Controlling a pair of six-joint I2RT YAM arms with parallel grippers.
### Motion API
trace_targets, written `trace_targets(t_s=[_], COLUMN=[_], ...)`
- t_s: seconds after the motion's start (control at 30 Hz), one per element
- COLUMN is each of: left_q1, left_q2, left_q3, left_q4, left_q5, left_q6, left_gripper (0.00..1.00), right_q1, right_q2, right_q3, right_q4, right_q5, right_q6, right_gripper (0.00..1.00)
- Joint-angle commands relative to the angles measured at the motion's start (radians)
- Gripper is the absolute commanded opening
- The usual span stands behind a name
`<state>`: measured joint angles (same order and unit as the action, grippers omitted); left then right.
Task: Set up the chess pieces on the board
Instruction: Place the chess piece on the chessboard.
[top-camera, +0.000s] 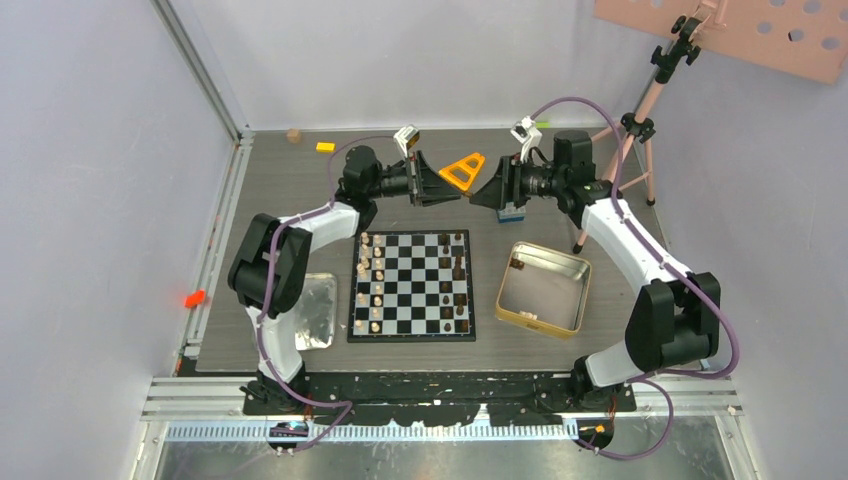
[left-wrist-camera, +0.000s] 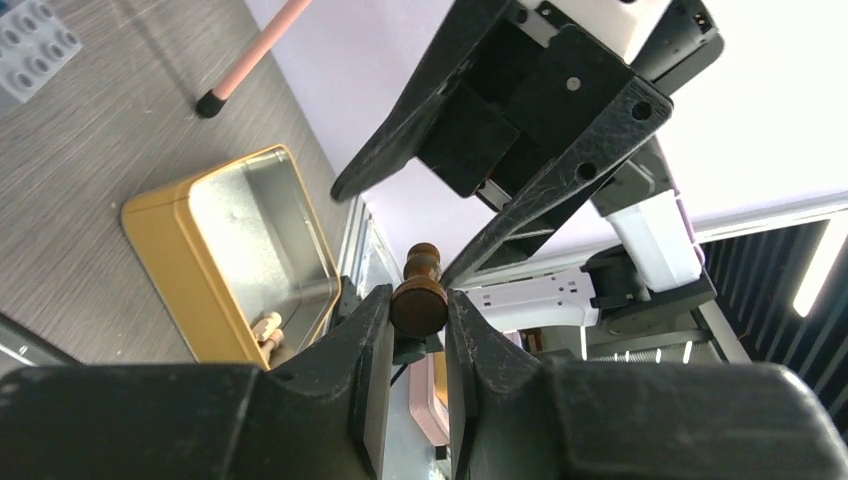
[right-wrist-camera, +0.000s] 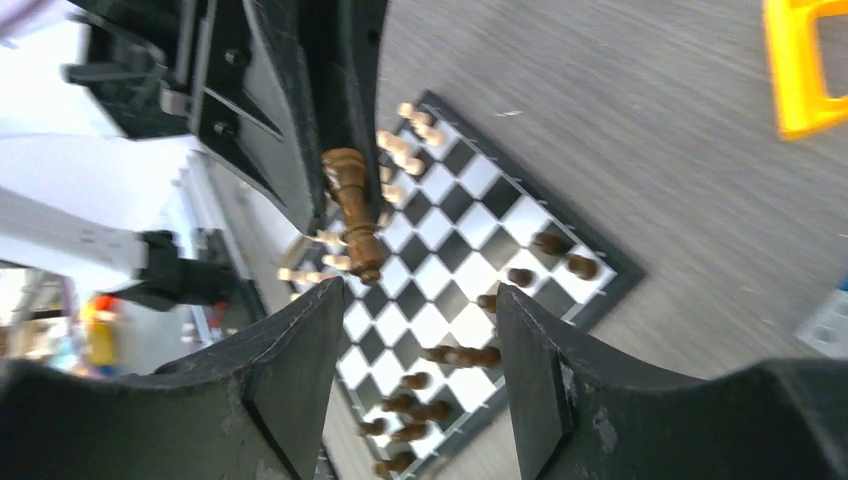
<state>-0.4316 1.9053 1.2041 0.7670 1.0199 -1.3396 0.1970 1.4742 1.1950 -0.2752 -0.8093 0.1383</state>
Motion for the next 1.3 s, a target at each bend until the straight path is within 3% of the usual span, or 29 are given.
trace_targets(t_s=[0.0,0.23,0.33,0.8,1.2,1.27], left_q1=[-0.004,-0.004,-0.004,-0.004,-0.002,-0.001], left_q2=[-0.044,-0.037,-0.032,-0.009,-0.005,-0.009], left_q3=[-0.011,-0.014,-0.012,-0.005,-0.017,-0.024], left_q4=[0.205,0.233,0.233,0.261,0.259,0.235], left_q5=[-0.006,-0.021,-0.024,-0.048,-0.049,-0.042], left_q6=[-0.085,-0.102,-0.103,-0.128,-0.110,-0.080], left_gripper=[0.00,0.00,0.00,0.00,0.00,0.06], right_q1=[-0.005,-0.008,-0.008,-0.011,-0.025,-0.038], right_q2=[0.003,0.057,0.071,0.056,0.058,0.053], right_q3=[-0.040,-0.082,-0.086,-0.119,-0.112,-0.102], right_q4=[0.338,0.598,0.629,0.656,0.702,0.705], right_q5=[-0.178,-0.229,-0.241,-0.262,-0.278,-0.282], right_q6=[0.327,0.544,0.580,0.603,0.648,0.653], right_gripper=[0.63,0.55,0.50,0.45,0.14,0.10])
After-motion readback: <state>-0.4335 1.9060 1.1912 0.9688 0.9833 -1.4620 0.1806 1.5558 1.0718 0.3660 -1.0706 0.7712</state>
